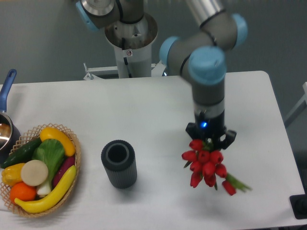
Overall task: Place the flowers on the table
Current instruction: 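Carry the tulips toward the table center and lower them onto the table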
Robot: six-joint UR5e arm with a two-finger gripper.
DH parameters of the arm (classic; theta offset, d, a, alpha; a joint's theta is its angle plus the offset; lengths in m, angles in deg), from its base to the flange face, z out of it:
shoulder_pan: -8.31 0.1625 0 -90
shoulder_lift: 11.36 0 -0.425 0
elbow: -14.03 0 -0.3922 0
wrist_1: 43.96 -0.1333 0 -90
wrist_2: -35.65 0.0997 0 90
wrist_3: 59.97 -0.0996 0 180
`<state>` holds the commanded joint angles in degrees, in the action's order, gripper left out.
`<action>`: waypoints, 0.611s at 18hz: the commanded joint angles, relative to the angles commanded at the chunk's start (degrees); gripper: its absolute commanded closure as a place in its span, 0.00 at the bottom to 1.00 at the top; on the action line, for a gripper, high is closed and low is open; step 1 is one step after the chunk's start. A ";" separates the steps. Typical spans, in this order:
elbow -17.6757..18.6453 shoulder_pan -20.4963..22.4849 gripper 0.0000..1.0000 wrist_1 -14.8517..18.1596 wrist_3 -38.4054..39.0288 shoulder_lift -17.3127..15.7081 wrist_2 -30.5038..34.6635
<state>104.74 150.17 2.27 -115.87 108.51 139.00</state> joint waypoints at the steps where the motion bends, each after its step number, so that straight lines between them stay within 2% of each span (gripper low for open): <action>1: -0.26 0.00 0.67 0.00 0.00 1.23 0.18; 5: -1.06 -1.06 0.66 -0.17 0.35 3.88 -0.08; 6: -1.14 -1.06 0.62 -0.18 0.35 3.97 -0.43; 7: -1.15 -1.06 0.42 -0.18 0.26 3.88 -0.43; 8: -1.06 -1.06 0.12 -0.18 0.18 3.53 -0.08; 9: -1.14 -0.97 0.04 -0.18 0.00 3.01 0.10; 11: -1.15 -0.97 0.00 -0.44 0.09 1.60 -0.25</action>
<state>103.59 149.20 1.83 -115.78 110.11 138.75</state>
